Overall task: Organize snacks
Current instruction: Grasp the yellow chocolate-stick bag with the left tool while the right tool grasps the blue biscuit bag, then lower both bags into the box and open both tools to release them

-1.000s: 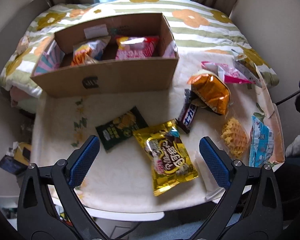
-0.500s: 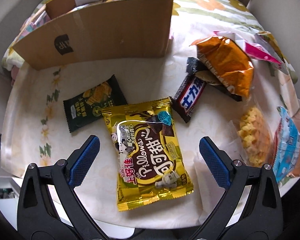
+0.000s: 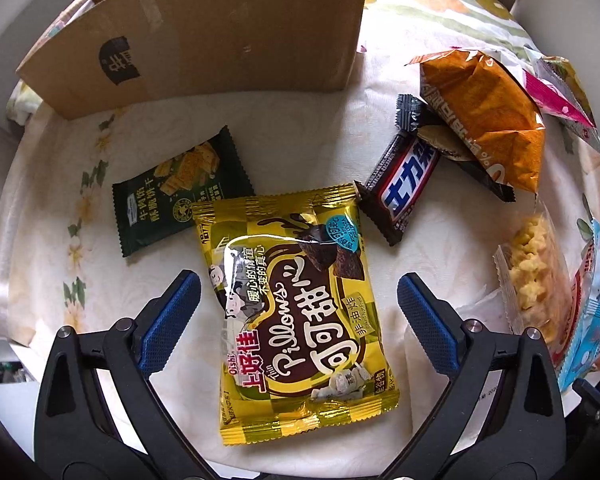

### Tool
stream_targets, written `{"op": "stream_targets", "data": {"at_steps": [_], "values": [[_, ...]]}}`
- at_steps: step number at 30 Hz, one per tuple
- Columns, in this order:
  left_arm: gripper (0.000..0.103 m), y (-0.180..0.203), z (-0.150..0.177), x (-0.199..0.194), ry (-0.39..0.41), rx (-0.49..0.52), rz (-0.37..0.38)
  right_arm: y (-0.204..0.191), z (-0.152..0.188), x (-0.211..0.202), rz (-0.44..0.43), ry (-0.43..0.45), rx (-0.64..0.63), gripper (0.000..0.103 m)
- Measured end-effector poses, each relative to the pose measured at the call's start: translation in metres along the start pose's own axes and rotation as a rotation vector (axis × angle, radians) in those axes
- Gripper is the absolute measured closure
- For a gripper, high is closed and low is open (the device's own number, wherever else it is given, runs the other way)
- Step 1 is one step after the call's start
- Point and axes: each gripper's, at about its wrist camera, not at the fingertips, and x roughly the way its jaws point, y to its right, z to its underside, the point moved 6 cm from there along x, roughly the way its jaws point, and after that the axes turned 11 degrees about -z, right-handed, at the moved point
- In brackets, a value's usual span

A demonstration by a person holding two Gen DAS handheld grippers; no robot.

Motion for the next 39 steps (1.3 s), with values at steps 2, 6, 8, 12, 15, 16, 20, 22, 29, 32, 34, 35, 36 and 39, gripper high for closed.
{"op": "stream_targets", "data": {"at_steps": [2,6,8,12,15,16,20,22,29,32,34,35,36,39], "values": [[0.018,0.0,0.0,0.006,-0.014,0.002,-0.003,-0.001,-0.001,0.006,0.004,-0.012,-0.046,0.0],[0.021,-0.002,-0.001,0.011,-0.023,-0.011,0.015,-0.004,0.0,0.02,0.024,-0.056,-0.15,0.0],[0.025,-0.003,-0.001,0.013,-0.021,-0.014,0.027,-0.004,0.001,0.026,0.02,-0.073,-0.171,0.003],[0.037,-0.009,0.012,0.012,-0.01,0.008,0.037,-0.003,0.004,0.038,0.011,-0.12,-0.193,0.03],[0.04,-0.009,0.016,0.011,-0.007,0.026,0.046,-0.001,0.004,0.036,-0.01,-0.114,-0.185,0.04],[0.041,-0.009,0.017,0.01,-0.006,0.029,0.044,0.0,0.005,0.035,-0.012,-0.111,-0.178,0.041],[0.042,-0.008,0.022,0.009,-0.001,0.03,0.044,0.007,0.003,0.028,-0.022,-0.093,-0.13,0.052],[0.042,-0.009,0.023,0.004,-0.002,0.015,0.055,0.01,0.0,0.024,-0.015,-0.078,-0.102,0.053],[0.043,-0.027,0.017,-0.035,0.054,0.005,0.053,0.015,-0.022,-0.008,0.004,-0.014,0.011,0.054],[0.043,-0.036,0.013,-0.063,0.093,-0.002,0.062,0.014,-0.04,-0.022,0.015,0.004,0.065,0.054],[0.043,-0.036,0.01,-0.081,0.119,-0.004,0.068,0.011,-0.053,-0.033,0.02,0.021,0.099,0.054],[0.043,-0.04,0.007,-0.092,0.136,-0.008,0.069,0.009,-0.06,-0.039,0.021,0.031,0.116,0.054],[0.043,-0.045,0.004,-0.103,0.153,-0.011,0.074,0.006,-0.068,-0.045,0.02,0.041,0.136,0.054],[0.043,-0.061,-0.007,-0.138,0.202,-0.032,0.086,0.0,-0.091,-0.062,0.019,0.075,0.184,0.054]]}}
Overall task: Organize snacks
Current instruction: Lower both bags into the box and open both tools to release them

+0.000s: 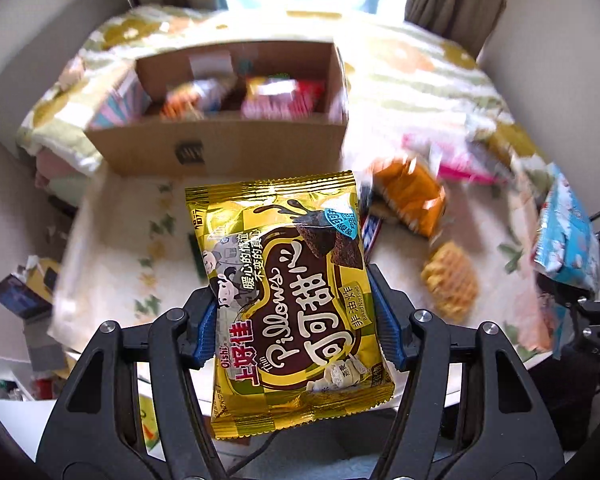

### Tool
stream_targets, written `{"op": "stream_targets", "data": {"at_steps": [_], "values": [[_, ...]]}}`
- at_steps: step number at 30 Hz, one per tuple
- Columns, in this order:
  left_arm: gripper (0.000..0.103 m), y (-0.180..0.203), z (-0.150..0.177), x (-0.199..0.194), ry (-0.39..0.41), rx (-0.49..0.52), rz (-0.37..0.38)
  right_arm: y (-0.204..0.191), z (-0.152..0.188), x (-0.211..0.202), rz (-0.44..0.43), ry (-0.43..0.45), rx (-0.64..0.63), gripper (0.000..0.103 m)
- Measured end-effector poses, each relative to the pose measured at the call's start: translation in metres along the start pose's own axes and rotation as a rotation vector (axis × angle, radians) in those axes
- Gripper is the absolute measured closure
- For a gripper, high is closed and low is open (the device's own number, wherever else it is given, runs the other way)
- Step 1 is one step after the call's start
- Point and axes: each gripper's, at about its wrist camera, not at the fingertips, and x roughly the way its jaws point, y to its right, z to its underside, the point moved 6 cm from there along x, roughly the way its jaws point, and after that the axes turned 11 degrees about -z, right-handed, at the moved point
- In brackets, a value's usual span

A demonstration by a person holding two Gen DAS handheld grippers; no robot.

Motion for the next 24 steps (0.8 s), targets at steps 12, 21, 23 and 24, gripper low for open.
{"op": "stream_targets", "data": {"at_steps": [12,21,23,24], "values": [[0.043,-0.058,-0.082,-0.056,0.147,-0.069,0.032,-0.043,-0.115,-0.008,0.029,0.13,0.064,0.054],[0.043,-0.112,-0.159,0.006,0.105,-0.085,0.022,-0.051,-0.19,0.045,0.011,0.127,0.134,0.054],[0.043,-0.121,-0.174,0.028,0.078,-0.081,0.015,-0.05,-0.206,0.058,0.015,0.12,0.147,0.054],[0.043,-0.126,-0.18,0.04,0.066,-0.08,0.016,-0.049,-0.212,0.064,0.016,0.116,0.153,0.054]]}}
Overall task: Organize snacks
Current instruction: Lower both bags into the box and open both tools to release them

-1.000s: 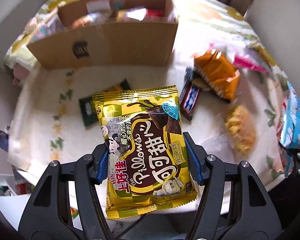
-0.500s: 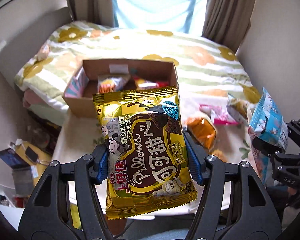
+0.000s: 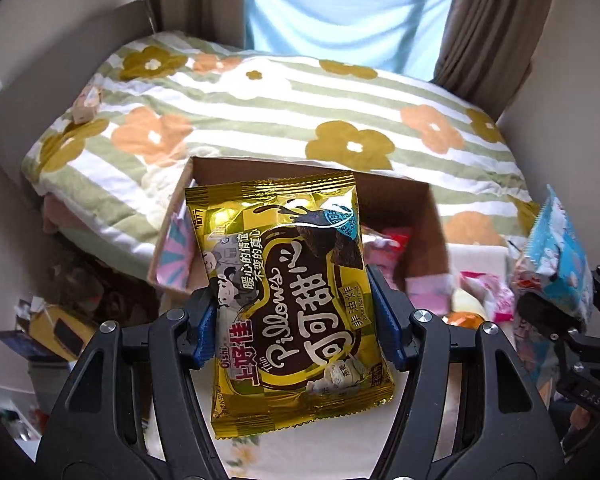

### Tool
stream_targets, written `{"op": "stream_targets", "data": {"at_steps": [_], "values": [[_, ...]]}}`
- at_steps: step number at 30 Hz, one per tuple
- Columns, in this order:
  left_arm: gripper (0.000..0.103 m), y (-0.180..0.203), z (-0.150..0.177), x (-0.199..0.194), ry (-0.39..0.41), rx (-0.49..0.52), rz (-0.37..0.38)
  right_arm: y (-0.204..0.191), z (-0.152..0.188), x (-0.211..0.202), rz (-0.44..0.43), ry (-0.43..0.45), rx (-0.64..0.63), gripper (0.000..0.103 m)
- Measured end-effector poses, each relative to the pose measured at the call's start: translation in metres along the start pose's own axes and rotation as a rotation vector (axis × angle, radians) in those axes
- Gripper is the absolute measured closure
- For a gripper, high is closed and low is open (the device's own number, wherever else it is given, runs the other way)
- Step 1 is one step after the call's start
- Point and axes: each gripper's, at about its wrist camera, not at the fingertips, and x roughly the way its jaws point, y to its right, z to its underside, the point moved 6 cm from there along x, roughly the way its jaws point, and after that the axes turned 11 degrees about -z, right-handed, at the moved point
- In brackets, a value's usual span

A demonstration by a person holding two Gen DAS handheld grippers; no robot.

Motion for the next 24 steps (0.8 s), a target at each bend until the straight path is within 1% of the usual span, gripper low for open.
{"op": "stream_targets", "data": {"at_steps": [3,5,7,9,10,13,18,21,24], "values": [[0.043,-0.011,-0.013,0.034,-0.039,0.015,0.001,-0.001,-0.015,0.023,0.008,-0.016,0.027,0.054],[0.042,-0.015,-0.02,0.053,-0.041,0.037,-0.013,-0.001,-0.022,0.037,0.01,-0.027,0.047,0.054],[0.034,-0.019,-0.023,0.067,-0.038,0.071,-0.045,0.0,-0.027,0.049,0.012,-0.036,0.067,0.054],[0.002,-0.026,-0.026,0.078,-0.035,0.091,-0.073,0.001,-0.031,0.06,0.015,-0.045,0.089,0.054],[0.0,-0.029,-0.027,0.081,-0.024,0.091,-0.082,0.002,-0.032,0.064,0.015,-0.05,0.1,0.054],[0.0,-0.036,-0.023,0.087,-0.036,0.096,-0.066,0.004,-0.034,0.075,0.008,-0.064,0.132,0.054],[0.0,-0.042,-0.003,0.086,-0.052,0.081,-0.029,0.005,-0.031,0.091,-0.008,-0.094,0.178,0.054],[0.0,-0.036,0.007,0.081,-0.049,0.101,-0.018,0.003,-0.033,0.104,-0.036,-0.108,0.215,0.054],[0.0,-0.032,0.012,0.078,-0.045,0.131,-0.018,-0.001,-0.038,0.117,-0.05,-0.122,0.226,0.054]]}}
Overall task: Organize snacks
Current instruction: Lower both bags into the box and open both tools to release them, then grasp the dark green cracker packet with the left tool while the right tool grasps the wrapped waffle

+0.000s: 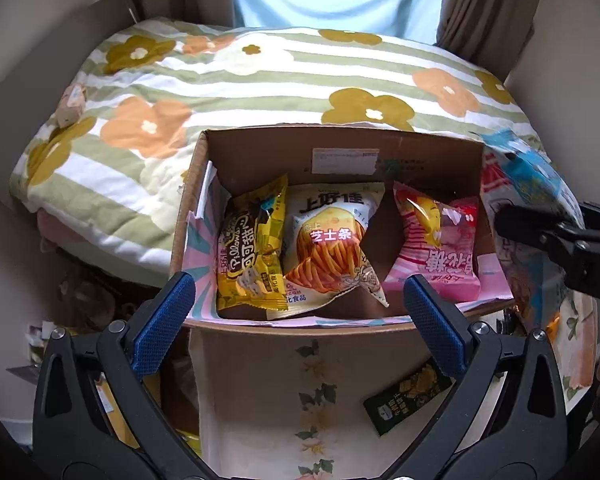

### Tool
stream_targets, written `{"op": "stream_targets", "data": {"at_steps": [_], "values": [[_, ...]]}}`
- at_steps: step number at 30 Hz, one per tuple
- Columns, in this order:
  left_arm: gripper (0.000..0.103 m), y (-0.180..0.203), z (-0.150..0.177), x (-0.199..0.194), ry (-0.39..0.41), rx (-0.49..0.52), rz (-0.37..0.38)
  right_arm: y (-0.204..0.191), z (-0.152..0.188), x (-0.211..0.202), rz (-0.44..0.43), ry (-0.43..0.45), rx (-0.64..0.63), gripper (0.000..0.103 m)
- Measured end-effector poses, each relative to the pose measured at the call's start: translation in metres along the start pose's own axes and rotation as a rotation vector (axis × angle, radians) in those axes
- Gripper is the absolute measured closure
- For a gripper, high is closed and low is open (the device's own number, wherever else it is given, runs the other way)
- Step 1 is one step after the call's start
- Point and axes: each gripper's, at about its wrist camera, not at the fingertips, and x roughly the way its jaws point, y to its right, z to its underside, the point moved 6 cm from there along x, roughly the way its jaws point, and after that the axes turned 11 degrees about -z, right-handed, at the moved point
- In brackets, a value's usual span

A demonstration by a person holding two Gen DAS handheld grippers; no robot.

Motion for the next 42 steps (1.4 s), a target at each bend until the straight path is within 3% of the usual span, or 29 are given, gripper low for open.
{"op": "stream_targets", "data": {"at_steps": [8,10,11,12,18,27,33,42], "values": [[0.0,0.0,0.012,-0.001,-0.01,0.025,-0.006,-0.004,-0.019,0.046,-0.039,-0.071,0.028,0.051],[0.0,0.0,0.015,-0.001,-0.012,0.028,-0.001,-0.003,-0.02,0.058,-0.041,-0.088,0.045,0.035],[0.0,0.0,0.016,-0.002,-0.012,0.029,-0.003,-0.003,-0.02,0.063,-0.052,-0.098,0.043,0.011],[0.0,0.0,0.017,-0.003,-0.011,0.031,-0.004,-0.004,-0.018,0.065,-0.066,-0.099,0.037,0.0],[0.0,0.002,0.028,-0.011,-0.004,0.043,-0.012,-0.005,-0.011,0.026,-0.028,0.034,-0.019,0.0],[0.0,0.021,0.046,-0.047,0.049,0.057,-0.02,0.007,0.015,-0.056,0.034,0.091,-0.078,0.0],[0.0,0.041,0.064,-0.072,0.075,0.069,-0.007,0.019,0.052,-0.116,0.116,0.161,-0.095,0.0],[0.0,0.079,0.104,-0.09,0.064,0.091,0.036,0.054,0.131,-0.15,0.131,0.153,-0.075,0.0]]}}
